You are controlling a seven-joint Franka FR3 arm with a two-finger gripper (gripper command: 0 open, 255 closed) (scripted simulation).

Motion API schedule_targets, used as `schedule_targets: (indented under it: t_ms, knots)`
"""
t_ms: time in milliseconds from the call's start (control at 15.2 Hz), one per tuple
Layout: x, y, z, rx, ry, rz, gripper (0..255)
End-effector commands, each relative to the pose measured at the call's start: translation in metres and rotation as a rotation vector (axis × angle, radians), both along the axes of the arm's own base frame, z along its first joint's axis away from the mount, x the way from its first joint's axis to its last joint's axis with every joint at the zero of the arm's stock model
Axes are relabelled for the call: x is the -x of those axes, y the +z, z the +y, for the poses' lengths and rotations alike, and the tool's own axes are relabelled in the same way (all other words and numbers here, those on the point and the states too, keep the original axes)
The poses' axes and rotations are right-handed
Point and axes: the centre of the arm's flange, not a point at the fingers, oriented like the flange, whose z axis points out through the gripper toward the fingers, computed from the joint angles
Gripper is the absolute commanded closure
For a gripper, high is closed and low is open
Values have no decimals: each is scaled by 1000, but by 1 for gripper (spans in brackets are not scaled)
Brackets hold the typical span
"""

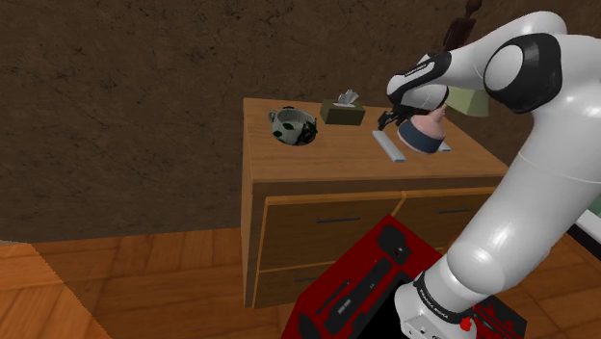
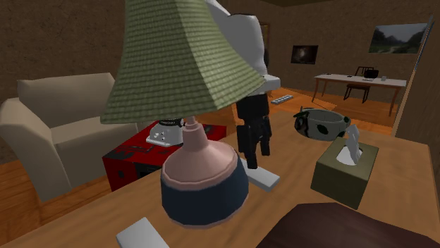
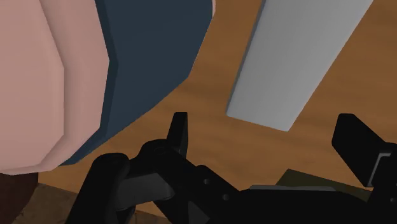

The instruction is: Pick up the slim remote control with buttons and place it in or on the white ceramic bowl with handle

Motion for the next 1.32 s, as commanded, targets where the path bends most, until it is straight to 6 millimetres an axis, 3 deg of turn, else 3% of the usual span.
schedule_targets:
  t_ms: [0, 66, 132, 528, 1056, 1254]
  knots:
    - [28, -45, 14, -222, -30, 208, 0]
    - [28, -45, 14, -222, -30, 208, 0]
    - [2, 4, -5, 31, 9, -23, 0]
    - [10, -3, 5, -213, -36, 208, 0]
    - [10, -43, 4, -221, -38, 215, 0]
    - [10, -43, 4, -221, -38, 215, 0]
